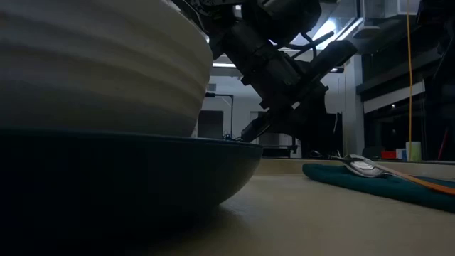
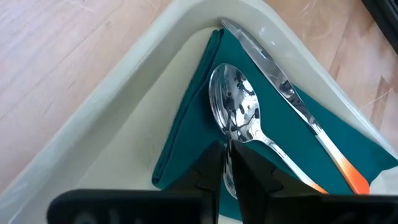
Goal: Set up tray
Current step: Put the orange fork on the green napkin to the left of the orange spoon, then return to Home Position
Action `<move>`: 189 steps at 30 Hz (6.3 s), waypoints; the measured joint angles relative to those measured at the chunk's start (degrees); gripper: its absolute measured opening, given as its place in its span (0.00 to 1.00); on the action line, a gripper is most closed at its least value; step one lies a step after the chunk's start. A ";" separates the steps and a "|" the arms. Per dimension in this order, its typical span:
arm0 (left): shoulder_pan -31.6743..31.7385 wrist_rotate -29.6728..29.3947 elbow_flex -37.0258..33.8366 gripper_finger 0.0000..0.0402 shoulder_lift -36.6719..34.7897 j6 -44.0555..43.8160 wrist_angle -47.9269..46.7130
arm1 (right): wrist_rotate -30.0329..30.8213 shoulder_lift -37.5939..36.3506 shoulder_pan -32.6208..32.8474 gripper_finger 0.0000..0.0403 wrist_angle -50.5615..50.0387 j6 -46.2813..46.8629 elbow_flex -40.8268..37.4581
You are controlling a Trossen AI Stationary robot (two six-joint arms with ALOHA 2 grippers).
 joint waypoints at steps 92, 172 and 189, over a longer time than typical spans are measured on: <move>19.11 11.53 -91.68 0.28 -87.16 15.82 75.42 | 27.15 -17.86 -38.58 0.38 10.50 -41.25 8.20; 15.73 14.83 -94.62 0.29 -127.80 23.63 54.33 | -18.03 -34.65 -40.18 0.38 84.39 -51.99 -42.99; 15.73 14.83 -94.62 0.29 -127.80 23.63 54.33 | -19.17 -46.36 -41.16 0.38 76.41 -66.47 -42.91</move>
